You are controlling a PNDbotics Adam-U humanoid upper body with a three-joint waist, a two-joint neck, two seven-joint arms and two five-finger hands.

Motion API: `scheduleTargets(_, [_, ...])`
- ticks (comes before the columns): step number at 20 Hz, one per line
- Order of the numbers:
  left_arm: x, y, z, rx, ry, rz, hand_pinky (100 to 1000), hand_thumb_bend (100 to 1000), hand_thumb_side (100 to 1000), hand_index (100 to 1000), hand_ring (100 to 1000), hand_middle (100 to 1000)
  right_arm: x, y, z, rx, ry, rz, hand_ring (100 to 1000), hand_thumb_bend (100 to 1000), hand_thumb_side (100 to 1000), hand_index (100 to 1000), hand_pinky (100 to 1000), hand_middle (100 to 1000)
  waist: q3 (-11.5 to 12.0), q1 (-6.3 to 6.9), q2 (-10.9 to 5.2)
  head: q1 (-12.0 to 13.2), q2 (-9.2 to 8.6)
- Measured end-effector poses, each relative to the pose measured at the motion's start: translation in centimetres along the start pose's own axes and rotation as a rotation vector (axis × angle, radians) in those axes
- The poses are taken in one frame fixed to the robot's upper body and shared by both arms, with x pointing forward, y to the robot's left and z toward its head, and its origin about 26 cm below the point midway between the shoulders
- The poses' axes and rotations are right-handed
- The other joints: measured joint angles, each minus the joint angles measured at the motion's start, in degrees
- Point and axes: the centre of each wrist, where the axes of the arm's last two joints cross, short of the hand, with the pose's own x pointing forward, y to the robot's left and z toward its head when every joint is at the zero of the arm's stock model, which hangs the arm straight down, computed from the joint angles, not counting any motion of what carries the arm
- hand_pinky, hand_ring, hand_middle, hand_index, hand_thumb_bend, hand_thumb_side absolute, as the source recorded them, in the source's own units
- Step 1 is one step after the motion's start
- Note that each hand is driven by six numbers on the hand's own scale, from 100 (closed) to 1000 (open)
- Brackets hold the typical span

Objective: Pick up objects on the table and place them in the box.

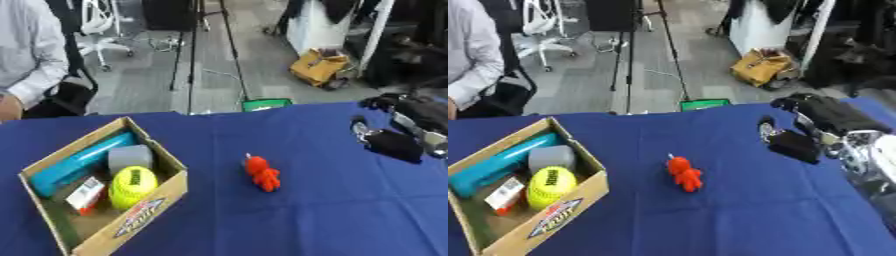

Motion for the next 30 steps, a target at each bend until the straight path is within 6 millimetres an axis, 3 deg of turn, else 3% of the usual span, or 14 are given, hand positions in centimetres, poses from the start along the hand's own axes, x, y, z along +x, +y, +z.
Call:
scheduleTargets(4, [0.0, 0.0, 0.0, -0.001, 0.000, 0.001, 884, 100, 850, 823, 806, 880, 1.5, 0.5, -0.2, -0.017, 0.011, -0.032, 829, 100, 1000, 987, 792, 874, -0.1, -0.04, 0.13, 0.1, -0.01])
scheduleTargets(5, [0.0, -0.1, -0.1, -0.001, 0.000, 0.002, 884, 100, 845, 823, 806, 880, 1.8, 0.6, -0.3, -0.018, 0.012, -0.039, 845, 157, 1000, 990, 816, 870, -0.1, -0.07, 0.20, 0.2, -0.01])
scheduleTargets(7, [0.1, -0.1, -0.1, -0.002, -0.002, 0.005, 884, 100, 845, 822, 806, 879, 2.3, 0.9, -0.3, -0.009, 0.010, -0.055, 851, 175, 1000, 989, 828, 866, -0.1, -0.20, 0.31, 0.2, -0.01])
scheduleTargets(20, [0.3, -0.3, -0.1, 0.000, 0.001, 0.015, 883, 100, 843, 822, 805, 879, 4.7, 1.3, -0.4, 0.002, -0.042, -0.100, 881, 193, 1000, 976, 880, 864, 0.1, -0.17, 0.38, 0.0, -0.52])
scheduleTargets(21, [0.3, -0.4, -0.1, 0.000, 0.001, 0.016, 883, 100, 843, 822, 805, 879, 4.8, 1.4, -0.4, 0.003, -0.044, -0.098, 912, 292, 1000, 983, 938, 881, 0.1, -0.17, 0.38, 0.0, -0.53])
scheduleTargets(30, [0.4, -0.5, -0.2, 0.000, -0.002, 0.024, 882, 100, 841, 822, 805, 878, 6.3, 2.0, -0.3, 0.036, -0.081, -0.086, 931, 358, 1000, 985, 965, 887, -0.1, -0.38, 0.69, -0.3, -0.74])
